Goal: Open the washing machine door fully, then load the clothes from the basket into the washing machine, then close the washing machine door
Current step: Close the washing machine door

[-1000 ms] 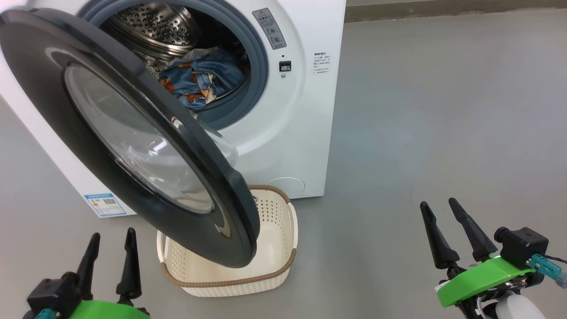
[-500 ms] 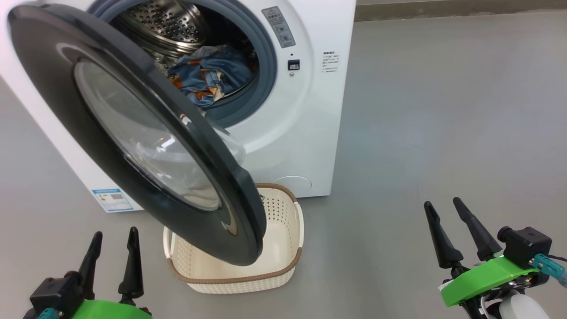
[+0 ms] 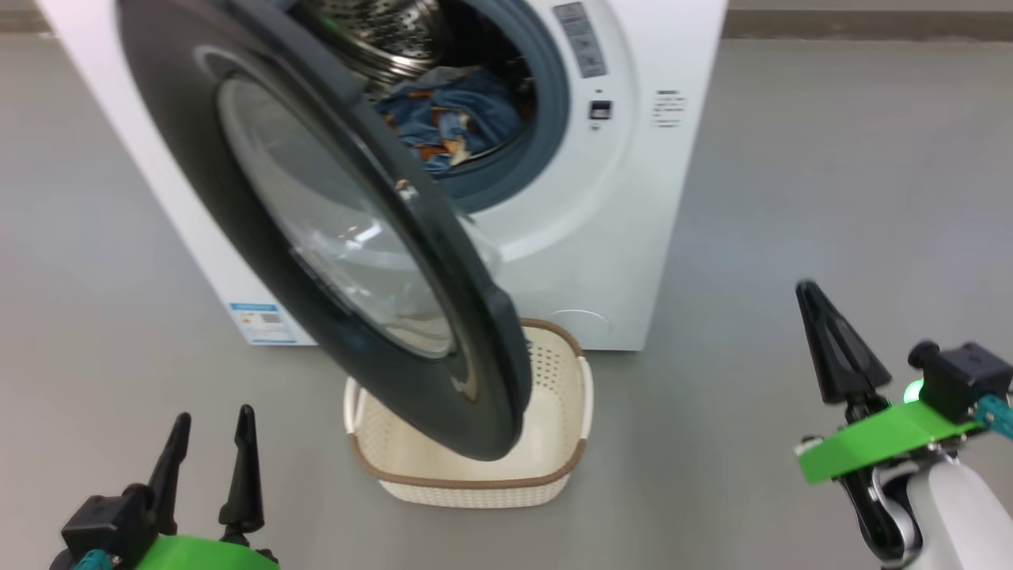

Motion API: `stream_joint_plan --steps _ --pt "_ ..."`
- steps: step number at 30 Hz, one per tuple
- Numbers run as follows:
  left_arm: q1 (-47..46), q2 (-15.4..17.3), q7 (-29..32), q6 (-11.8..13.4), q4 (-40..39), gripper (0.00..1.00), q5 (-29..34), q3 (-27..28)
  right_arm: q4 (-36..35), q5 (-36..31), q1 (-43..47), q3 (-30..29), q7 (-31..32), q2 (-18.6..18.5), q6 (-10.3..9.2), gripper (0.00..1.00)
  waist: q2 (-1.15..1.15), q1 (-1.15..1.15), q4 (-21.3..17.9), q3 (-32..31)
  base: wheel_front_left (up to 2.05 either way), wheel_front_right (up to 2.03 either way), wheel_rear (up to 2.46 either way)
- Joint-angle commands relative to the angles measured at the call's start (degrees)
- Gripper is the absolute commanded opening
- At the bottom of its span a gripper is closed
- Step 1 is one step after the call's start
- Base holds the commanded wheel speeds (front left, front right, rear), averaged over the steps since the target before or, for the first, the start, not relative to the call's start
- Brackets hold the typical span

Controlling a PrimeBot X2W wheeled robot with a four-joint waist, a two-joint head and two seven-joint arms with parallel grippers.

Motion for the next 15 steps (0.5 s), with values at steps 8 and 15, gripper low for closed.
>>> stream_joint_plan --steps 8,15 --pt "-1.27 0.48 -0.37 -0.13 -1.03 1.0 0.19 0.7 -7.02 0.28 -6.24 4.7 -0.27 1.61 0.57 0.0 0.0 0.0 7.44 -1.18 0.0 0.0 0.0" --pt "-1.21 0.84 -0.37 -0.13 -0.34 1.0 -0.31 0.04 -12.09 0.48 -8.2 8.76 -0.27 2.8 0.57 0.0 0.0 0.0 12.61 -1.69 0.0 0.0 0.0"
